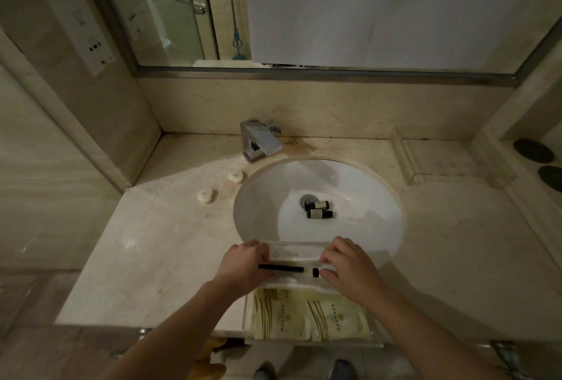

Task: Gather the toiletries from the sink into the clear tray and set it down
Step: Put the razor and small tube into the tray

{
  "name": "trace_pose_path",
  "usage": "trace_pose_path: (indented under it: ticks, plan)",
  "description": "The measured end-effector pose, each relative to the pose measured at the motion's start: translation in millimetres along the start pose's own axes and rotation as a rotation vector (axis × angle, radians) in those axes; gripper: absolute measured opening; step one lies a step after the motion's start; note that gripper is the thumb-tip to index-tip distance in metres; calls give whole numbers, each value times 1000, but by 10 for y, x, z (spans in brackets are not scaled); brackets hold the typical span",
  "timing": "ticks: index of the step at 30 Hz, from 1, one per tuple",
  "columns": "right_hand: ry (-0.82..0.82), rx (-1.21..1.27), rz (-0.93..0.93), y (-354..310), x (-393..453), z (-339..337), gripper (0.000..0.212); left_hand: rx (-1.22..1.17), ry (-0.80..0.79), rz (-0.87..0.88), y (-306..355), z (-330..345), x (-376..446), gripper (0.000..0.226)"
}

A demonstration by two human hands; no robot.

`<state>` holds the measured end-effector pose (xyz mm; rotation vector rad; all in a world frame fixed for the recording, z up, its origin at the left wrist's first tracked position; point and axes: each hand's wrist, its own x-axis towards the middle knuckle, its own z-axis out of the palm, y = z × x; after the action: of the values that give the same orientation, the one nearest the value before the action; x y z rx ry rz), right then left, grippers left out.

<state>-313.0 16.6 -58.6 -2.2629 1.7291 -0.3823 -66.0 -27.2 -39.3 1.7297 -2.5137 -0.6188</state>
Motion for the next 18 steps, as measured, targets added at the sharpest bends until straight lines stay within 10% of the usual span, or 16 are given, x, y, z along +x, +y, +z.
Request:
trace_pose_path:
  ticks: [18]
  plan:
    - [-29,171,288,259,584,-52,13,-205,98,-120,461,-77,899,23]
